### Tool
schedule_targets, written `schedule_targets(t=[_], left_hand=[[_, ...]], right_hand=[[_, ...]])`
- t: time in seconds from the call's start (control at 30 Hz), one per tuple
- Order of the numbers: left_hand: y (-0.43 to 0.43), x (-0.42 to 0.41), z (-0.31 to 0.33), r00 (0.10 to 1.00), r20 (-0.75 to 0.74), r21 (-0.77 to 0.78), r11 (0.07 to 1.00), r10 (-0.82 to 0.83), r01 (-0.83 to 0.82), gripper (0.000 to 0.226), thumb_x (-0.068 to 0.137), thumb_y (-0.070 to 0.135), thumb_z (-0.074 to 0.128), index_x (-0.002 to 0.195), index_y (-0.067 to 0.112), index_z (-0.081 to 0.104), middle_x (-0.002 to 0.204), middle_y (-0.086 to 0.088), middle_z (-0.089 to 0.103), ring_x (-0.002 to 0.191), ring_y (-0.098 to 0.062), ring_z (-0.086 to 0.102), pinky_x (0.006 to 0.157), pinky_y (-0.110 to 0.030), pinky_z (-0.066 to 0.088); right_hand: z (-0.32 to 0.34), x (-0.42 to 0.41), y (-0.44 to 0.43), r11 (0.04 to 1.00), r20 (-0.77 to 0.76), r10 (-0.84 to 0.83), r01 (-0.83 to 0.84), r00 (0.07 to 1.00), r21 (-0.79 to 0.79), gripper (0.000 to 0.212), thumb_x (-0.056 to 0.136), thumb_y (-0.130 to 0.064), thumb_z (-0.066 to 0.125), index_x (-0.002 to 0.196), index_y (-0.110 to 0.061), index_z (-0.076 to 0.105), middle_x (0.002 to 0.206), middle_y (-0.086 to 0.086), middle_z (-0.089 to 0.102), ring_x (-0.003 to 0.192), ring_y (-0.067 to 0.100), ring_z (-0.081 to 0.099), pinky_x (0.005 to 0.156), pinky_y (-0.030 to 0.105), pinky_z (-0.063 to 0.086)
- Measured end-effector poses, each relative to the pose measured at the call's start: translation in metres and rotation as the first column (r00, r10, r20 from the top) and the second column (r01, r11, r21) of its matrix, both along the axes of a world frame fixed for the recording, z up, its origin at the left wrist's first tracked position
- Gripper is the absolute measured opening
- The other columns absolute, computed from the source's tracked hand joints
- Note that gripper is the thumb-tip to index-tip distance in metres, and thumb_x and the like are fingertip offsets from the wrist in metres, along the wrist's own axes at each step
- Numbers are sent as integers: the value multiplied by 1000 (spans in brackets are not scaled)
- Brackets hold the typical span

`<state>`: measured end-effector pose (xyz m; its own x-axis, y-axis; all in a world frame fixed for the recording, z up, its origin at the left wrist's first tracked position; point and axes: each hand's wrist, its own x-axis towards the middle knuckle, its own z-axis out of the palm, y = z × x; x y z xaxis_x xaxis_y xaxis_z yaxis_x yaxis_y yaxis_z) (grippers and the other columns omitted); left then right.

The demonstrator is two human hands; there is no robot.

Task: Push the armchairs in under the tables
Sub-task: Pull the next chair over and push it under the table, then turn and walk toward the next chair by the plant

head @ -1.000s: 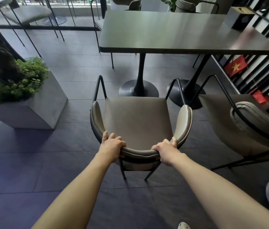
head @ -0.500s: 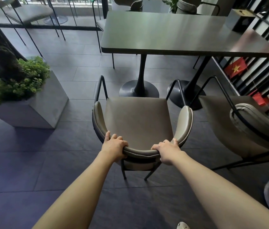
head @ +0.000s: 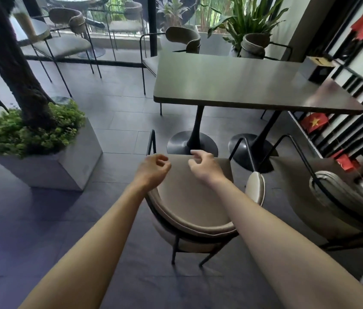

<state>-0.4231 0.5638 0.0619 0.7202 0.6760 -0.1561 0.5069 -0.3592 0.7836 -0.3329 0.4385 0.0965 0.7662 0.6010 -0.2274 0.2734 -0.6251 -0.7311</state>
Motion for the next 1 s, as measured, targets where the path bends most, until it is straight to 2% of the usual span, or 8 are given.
schedule_targets(t=[0.2,0.43,0.53,0.67,0.73,0.83,0.9,1.0], left_hand=[[61,16,71,982,173,127,987,80,-102,33,90,25,59,119,10,63,114,-13,69,102,-24,66,83,-28,47],[166,63,115,978,185,198,971,101,-137,32,90,27,59,119,15,63,112,-9,70,99,-22,66,87,-29,48],[211,91,127,978,200,236,965,66,-114,35,91,26,57,123,13,61,113,-10,69,90,-19,63,87,-31,50],[272,129,135,971,233,217,970,53,-105,36,91,27,57,125,15,59,101,-2,64,87,-15,59,87,-30,50],[307,149,136,964,253,181,975,78,-126,35,90,27,59,124,16,61,96,1,61,88,-16,60,89,-31,51],[365,180,135,951,285,121,980,117,-156,34,90,27,59,122,17,62,97,0,60,91,-16,59,89,-31,50],[405,203,132,950,293,93,986,106,-139,34,90,26,59,123,18,61,98,-1,60,94,-17,59,90,-33,50],[463,240,128,962,265,89,991,69,-95,34,91,26,59,124,18,61,98,-1,61,94,-17,60,92,-34,50]], right_hand=[[52,11,71,961,-29,-69,74,997,268,43,98,-20,46,140,-14,47,143,4,51,130,19,48,96,21,35],[72,66,182,886,-175,-104,171,979,432,40,96,-15,45,136,-9,50,136,7,56,115,12,52,96,20,38],[81,92,233,862,-171,-73,148,983,484,41,97,-15,45,137,-8,49,137,8,55,119,14,53,97,22,39],[89,124,297,825,-206,-52,158,977,543,48,90,-24,46,135,-9,50,108,7,60,93,13,52,91,37,46],[88,144,328,816,-216,-43,159,975,555,52,87,-27,46,136,-9,49,101,4,53,81,9,49,83,34,42],[79,183,377,817,-210,-75,180,975,547,45,94,-21,47,138,-9,48,123,10,60,108,17,57,97,28,42],[72,210,411,816,-195,-101,193,976,545,44,97,-19,46,139,-7,47,138,9,54,126,18,51,100,21,37],[71,248,470,803,-188,-141,223,972,553,44,97,-17,45,140,-5,45,141,11,52,129,17,49,97,18,35]])
